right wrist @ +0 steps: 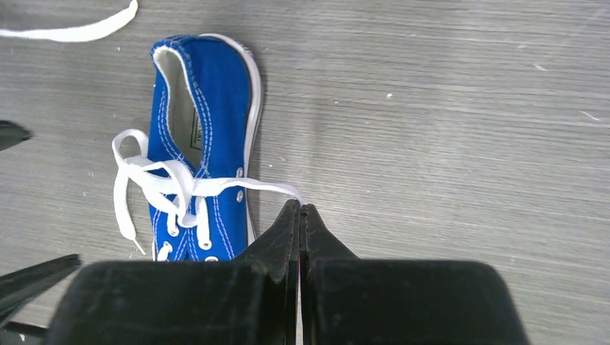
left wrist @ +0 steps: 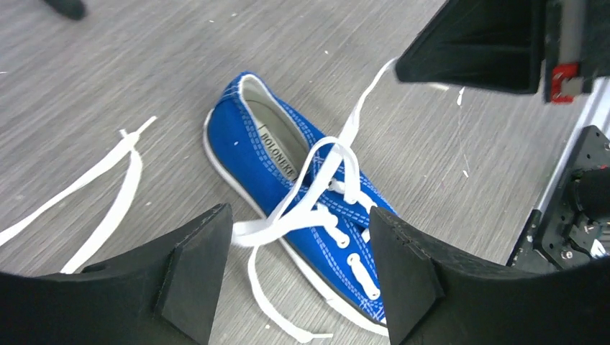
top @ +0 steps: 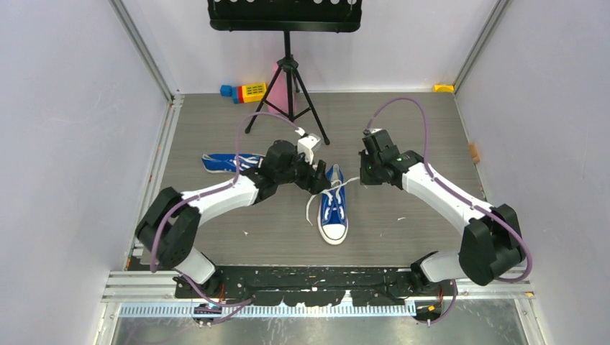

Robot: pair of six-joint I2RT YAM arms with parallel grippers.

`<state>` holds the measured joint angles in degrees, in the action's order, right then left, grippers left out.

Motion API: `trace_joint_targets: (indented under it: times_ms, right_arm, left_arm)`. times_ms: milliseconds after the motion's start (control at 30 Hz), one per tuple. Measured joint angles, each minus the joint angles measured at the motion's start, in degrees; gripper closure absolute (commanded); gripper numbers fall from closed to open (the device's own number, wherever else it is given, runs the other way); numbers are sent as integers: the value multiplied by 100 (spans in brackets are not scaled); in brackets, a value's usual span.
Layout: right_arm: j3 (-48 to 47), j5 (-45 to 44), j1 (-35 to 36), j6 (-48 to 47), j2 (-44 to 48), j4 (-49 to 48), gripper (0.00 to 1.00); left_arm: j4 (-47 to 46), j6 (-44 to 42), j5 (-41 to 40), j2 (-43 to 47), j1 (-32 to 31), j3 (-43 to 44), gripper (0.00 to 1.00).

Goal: Tie the shoes

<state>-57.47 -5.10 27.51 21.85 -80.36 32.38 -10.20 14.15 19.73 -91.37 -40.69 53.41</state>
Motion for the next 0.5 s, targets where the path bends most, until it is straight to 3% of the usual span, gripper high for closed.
trace_joint_targets:
  times_ms: [167, 500]
  right_arm:
    - [-13, -350, -72, 107, 393, 201, 100]
    - [-17, -509, -98, 273, 463, 396, 100]
  left_arm:
    - [588, -144, -542, 494, 11, -173, 35]
    - [1351, -264, -730, -203, 11, -271, 40]
